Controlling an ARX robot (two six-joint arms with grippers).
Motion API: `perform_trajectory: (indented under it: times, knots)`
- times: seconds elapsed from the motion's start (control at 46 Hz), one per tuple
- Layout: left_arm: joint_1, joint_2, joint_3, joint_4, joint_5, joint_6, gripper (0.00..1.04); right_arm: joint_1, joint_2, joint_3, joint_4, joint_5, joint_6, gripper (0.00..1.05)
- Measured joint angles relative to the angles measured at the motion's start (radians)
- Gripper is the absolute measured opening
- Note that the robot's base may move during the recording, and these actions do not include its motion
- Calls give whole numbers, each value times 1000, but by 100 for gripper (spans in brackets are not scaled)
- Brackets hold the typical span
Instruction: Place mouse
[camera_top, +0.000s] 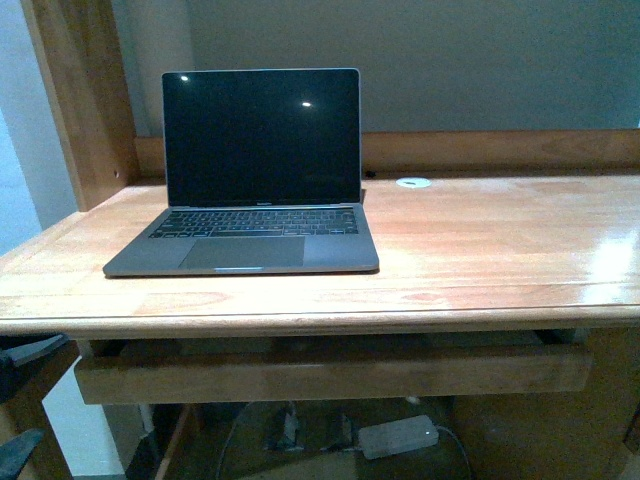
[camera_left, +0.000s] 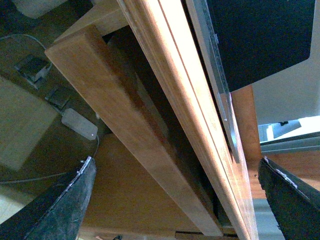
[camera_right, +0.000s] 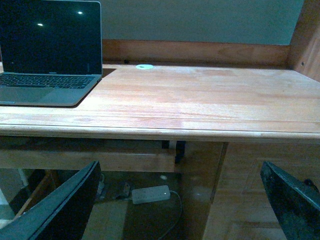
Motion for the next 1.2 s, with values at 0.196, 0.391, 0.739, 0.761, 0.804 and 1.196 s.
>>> perform_trajectory:
  times: [0.196, 0.391, 0.739, 0.761, 0.804, 1.196]
  knots:
    - [29, 187, 82, -10, 3, -44, 98, 0, 0, 0, 0, 0, 0, 98]
    - [11, 291, 186, -4, -6, -69, 98, 0, 0, 0, 0, 0, 0, 98]
    - [11, 353, 217, -3, 3, -68, 98, 0, 0, 0, 0, 0, 0, 98]
    - [11, 353, 217, -4, 3, -68, 98, 0, 0, 0, 0, 0, 0, 98]
    - [11, 353, 218, -4, 3, -68, 98, 0, 0, 0, 0, 0, 0, 98]
    - [9, 410, 325, -4, 17, -78, 98, 0, 0, 0, 0, 0, 0, 98]
